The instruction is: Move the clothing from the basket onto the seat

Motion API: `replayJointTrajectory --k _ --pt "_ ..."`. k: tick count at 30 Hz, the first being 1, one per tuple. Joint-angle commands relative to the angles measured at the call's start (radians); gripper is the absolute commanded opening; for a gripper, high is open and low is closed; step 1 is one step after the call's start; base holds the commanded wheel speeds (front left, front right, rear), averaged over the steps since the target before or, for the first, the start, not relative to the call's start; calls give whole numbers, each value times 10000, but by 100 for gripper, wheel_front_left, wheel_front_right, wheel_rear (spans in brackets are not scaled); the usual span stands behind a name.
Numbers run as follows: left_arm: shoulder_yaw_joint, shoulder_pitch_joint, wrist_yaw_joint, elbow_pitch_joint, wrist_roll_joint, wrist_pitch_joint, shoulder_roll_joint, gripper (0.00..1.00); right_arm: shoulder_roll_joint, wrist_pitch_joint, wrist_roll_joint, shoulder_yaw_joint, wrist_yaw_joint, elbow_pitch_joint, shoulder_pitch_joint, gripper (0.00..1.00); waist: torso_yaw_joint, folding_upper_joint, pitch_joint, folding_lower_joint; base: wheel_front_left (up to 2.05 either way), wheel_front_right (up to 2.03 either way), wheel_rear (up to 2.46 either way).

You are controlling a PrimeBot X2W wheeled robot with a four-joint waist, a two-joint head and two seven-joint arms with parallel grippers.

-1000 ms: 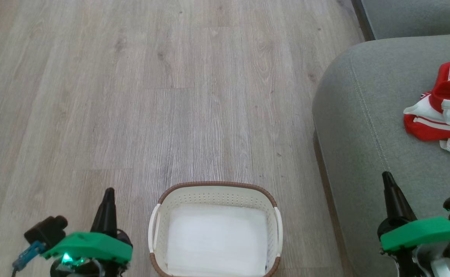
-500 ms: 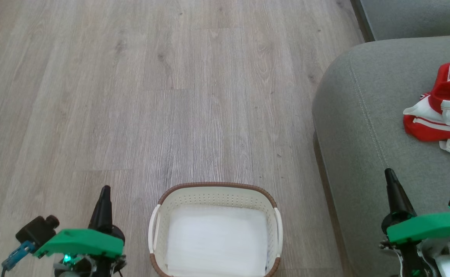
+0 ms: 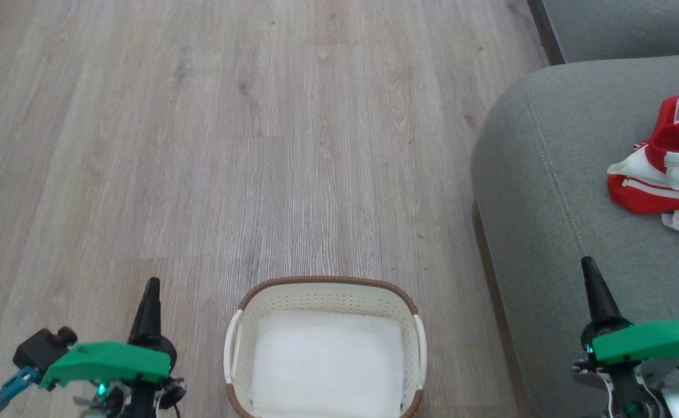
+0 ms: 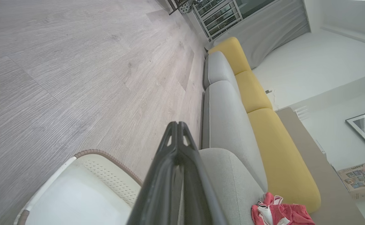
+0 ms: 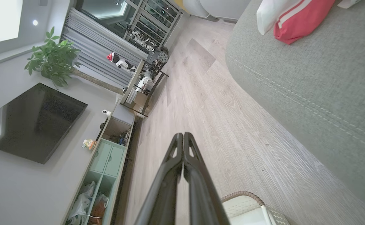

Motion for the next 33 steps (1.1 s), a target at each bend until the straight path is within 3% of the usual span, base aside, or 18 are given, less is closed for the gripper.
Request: replayJointTrajectory --k 1,33 --pt "360 -571 -120 -278 -335 91 110 0 -6 81 318 15 0 -273 -566 0 0 0 -6 0 0 0 0" --pt "1072 -846 -484 -166 -3884 1020 98 0 427 1022 3428 -470 -1 47 -899 0 -5 0 -104 0 0 0 0"
